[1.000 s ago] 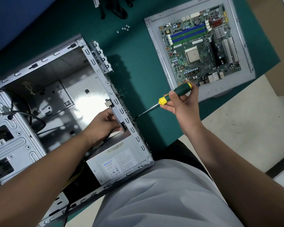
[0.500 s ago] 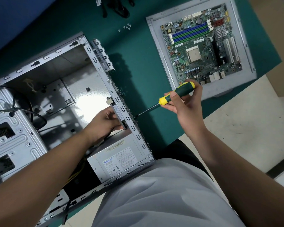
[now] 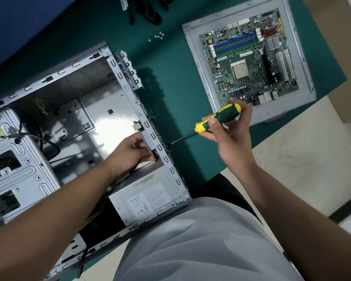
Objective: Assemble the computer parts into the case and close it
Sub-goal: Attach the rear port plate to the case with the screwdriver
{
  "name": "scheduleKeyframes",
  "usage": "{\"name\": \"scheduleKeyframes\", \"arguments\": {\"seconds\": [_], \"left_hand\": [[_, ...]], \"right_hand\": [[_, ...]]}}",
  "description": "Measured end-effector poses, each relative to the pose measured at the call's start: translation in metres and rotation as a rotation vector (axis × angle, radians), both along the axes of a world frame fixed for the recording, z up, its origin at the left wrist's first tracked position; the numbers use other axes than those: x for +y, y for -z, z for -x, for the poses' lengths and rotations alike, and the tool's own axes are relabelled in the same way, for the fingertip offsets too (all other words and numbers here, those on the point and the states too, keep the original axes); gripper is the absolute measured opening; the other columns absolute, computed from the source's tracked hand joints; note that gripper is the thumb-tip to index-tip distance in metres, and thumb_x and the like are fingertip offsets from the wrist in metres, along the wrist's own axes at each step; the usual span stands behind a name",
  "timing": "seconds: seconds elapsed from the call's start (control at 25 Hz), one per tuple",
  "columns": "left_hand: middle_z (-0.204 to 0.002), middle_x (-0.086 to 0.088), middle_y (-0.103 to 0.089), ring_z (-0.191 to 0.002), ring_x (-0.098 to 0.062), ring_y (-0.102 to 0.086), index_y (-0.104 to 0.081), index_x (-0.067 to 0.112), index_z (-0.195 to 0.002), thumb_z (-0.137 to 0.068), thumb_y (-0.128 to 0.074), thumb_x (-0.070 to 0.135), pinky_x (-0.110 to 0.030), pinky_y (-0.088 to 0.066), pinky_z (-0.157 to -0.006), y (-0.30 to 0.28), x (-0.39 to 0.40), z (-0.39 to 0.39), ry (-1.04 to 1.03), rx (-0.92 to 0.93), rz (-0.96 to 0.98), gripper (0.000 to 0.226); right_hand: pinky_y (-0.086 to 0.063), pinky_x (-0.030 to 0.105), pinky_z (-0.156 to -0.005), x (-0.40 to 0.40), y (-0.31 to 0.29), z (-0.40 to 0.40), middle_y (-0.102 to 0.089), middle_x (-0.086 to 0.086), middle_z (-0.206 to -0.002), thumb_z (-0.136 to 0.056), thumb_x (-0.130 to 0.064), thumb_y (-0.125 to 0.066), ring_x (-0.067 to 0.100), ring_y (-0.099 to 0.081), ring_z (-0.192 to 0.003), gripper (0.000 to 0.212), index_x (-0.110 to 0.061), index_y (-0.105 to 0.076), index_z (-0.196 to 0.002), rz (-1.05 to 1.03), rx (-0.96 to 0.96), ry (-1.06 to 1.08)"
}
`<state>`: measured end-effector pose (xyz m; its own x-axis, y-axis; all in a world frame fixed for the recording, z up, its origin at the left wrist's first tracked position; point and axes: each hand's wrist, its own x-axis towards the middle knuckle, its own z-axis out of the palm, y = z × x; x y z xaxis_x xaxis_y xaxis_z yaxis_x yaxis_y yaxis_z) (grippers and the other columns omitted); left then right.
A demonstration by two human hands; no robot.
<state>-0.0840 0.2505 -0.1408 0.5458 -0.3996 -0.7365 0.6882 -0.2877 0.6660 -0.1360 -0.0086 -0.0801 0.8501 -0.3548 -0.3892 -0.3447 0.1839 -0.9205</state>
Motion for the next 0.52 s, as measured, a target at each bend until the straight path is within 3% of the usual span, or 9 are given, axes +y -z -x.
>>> {"name": "scheduleKeyframes", "arguments": {"seconds": [0.12, 0.24, 0.4, 0.52], "left_hand": [[-0.099, -0.021, -0.073, -0.092, -0.027, -0.071, -0.058, -0.019, -0.116, -0.090, -0.056, -0.023, -0.029, -0.059, -0.082, 0.000, 0.001, 0.000, 0.010, -0.001, -0.017, 0.027], [-0.093, -0.016, -0.075, -0.086, -0.021, -0.073, -0.059, -0.017, -0.114, -0.088, -0.055, -0.024, -0.026, -0.059, -0.079, -0.002, 0.000, -0.001, 0.019, -0.004, -0.015, 0.027], [-0.086, -0.010, -0.077, -0.080, -0.016, -0.074, -0.061, -0.015, -0.112, -0.087, -0.054, -0.026, -0.022, -0.058, -0.074, -0.006, -0.002, 0.000, 0.000, 0.001, -0.018, 0.028], [-0.081, -0.005, -0.077, -0.076, -0.012, -0.073, -0.062, -0.011, -0.105, -0.087, -0.052, -0.026, -0.019, -0.056, -0.071, -0.009, -0.004, -0.001, 0.013, -0.007, -0.021, 0.026]], "right_hand": [[-0.062, 0.046, -0.082, -0.001, 0.003, -0.003, -0.063, 0.021, -0.115, -0.100, -0.007, -0.061, 0.038, -0.070, -0.106, 0.043, -0.020, -0.035, -0.131, 0.005, 0.054, 0.038], [-0.064, 0.042, -0.075, -0.007, 0.004, -0.016, -0.069, 0.005, -0.098, -0.096, -0.013, -0.067, 0.035, -0.076, -0.089, 0.045, -0.021, -0.037, -0.128, 0.001, 0.192, 0.092], [-0.064, 0.039, -0.068, -0.013, 0.004, -0.030, -0.069, 0.016, -0.103, -0.089, -0.018, -0.076, 0.033, -0.077, -0.078, 0.046, -0.023, -0.044, -0.122, 0.038, 0.338, 0.069], [-0.064, 0.039, -0.067, -0.026, 0.004, -0.040, -0.071, 0.024, -0.100, -0.097, -0.024, -0.068, 0.033, -0.077, -0.078, 0.025, -0.014, -0.054, -0.114, 0.010, 0.448, 0.032]]}}
